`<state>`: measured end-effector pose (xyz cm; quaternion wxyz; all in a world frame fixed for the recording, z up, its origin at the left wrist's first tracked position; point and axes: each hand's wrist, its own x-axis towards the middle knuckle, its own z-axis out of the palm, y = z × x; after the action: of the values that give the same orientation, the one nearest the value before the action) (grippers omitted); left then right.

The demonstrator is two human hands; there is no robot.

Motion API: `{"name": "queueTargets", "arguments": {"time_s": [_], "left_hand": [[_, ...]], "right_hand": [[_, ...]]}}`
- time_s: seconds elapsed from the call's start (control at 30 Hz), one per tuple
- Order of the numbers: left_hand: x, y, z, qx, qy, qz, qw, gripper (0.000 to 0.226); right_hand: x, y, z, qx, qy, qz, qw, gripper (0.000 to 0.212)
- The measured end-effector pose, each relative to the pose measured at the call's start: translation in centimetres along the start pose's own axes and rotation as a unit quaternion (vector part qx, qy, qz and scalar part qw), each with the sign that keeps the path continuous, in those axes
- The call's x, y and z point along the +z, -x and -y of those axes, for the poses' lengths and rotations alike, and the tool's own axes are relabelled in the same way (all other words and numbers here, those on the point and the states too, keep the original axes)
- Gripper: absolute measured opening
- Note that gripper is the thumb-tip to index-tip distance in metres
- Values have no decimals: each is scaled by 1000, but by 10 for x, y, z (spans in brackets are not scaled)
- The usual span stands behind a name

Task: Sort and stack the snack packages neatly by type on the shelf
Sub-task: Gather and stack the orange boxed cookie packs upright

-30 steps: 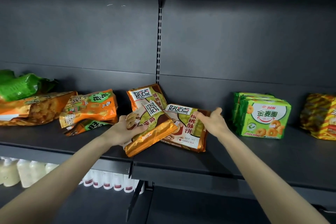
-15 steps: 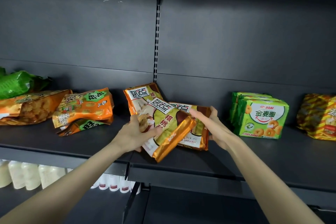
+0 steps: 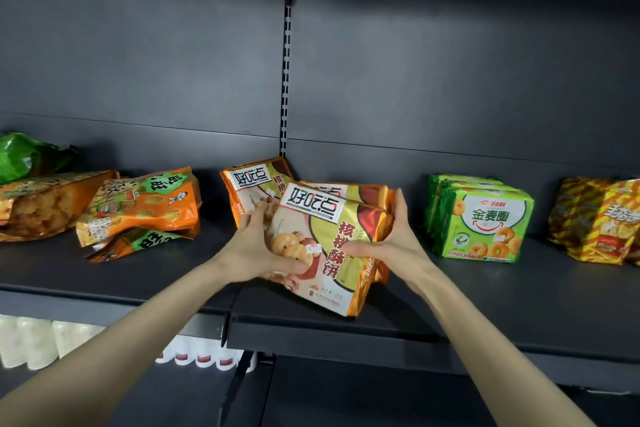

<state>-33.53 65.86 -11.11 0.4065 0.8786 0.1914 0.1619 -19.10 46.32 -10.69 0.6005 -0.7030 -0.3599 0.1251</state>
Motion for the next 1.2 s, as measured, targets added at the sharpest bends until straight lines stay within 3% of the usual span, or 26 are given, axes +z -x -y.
{"name": "queueTargets", "arguments": {"time_s": [0.07,0.13,0.3,0.43,0.6,0.8,0.97,1.03,1.13,1.2], "left_hand": [[4,-3,5,21,106,78,991,110],[9,-2,5,58,135,110,983,88],[20,-6,11,67,206,98,971,100],[27,-5,8,64,217,88,970,92],[26,-10,5,55,223,92,969,95],[26,-28,6,45,199,89,975,111],[33,-42,4,41,185,66,980,115],[34,-47,3,28,190,70,979,111],[35,-55,0,29,198,91,976,87],[35,-59,0,25,202,107,973,88]], "right_hand": [[-4,3,7,-28,12,15,999,138],[-7,5,11,-49,27,30,998,133],[-16,11,8,-40,12,44,998,96],[-12,12,0,6,38,135,990,89],[-13,3,-2,-2,34,86,996,78],[-24,-17,-15,38,-3,61,997,98],[-31,-30,-21,41,-14,60,997,97],[-33,-36,-23,53,-33,65,996,96],[-33,-44,-23,76,-69,68,992,94],[-32,-49,-24,88,-85,71,990,94]]}}
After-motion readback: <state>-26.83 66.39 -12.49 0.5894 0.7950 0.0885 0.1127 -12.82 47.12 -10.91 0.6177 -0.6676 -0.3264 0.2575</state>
